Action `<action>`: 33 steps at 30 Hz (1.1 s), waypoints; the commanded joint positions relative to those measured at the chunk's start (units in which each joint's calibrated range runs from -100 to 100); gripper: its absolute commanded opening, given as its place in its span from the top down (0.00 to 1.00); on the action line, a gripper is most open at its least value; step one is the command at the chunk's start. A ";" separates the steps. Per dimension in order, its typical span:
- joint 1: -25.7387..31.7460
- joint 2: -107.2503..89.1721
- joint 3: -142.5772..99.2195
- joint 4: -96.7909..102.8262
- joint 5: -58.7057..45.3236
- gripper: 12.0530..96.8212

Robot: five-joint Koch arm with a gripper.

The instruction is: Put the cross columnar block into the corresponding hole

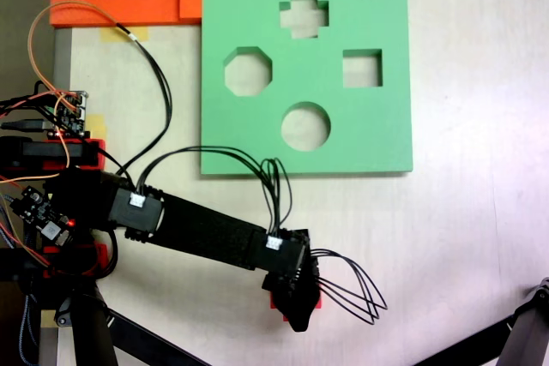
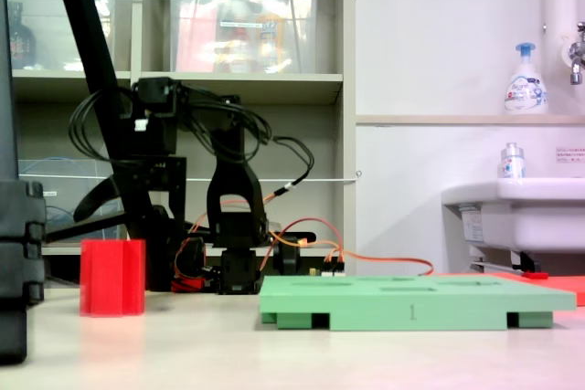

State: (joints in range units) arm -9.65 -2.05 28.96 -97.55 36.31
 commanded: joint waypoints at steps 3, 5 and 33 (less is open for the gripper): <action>0.00 -1.16 -1.64 0.06 -0.34 0.22; -0.05 -1.44 -3.13 1.21 -0.34 0.22; -0.29 -3.67 -12.61 6.99 -0.34 0.22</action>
State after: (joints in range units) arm -10.04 -3.15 16.22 -90.60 36.36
